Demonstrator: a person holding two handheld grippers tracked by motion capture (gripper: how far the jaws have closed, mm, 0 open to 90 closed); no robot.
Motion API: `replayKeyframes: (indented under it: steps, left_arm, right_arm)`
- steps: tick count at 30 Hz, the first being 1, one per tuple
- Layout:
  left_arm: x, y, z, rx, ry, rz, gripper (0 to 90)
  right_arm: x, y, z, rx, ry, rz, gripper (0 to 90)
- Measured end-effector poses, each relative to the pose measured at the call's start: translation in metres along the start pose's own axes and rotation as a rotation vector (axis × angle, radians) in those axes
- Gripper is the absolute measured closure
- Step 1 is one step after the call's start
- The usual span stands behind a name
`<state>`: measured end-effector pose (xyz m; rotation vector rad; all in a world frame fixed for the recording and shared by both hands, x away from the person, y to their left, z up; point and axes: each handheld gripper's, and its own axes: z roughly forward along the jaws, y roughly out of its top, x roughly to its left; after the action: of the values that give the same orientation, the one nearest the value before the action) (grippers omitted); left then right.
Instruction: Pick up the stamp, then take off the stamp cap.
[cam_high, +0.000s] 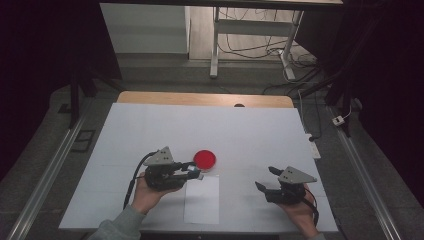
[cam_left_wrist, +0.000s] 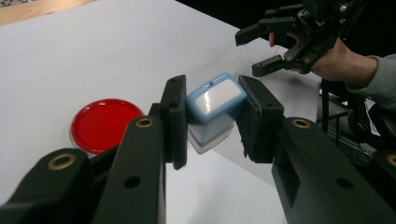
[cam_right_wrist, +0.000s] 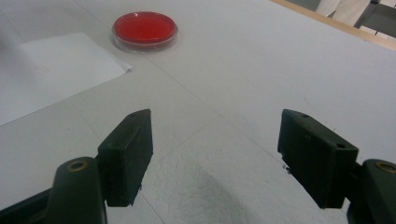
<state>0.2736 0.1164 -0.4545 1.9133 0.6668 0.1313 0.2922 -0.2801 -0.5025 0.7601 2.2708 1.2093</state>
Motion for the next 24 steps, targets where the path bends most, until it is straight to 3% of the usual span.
replayKeyframes:
  steps: [24]
  left_arm:
    - [0.0003, -0.0004, 0.0039, 0.003, 0.004, -0.003, 65.0]
  right_arm:
    - [0.0014, 0.001, -0.001, -0.022, 0.005, 0.005, 26.6]
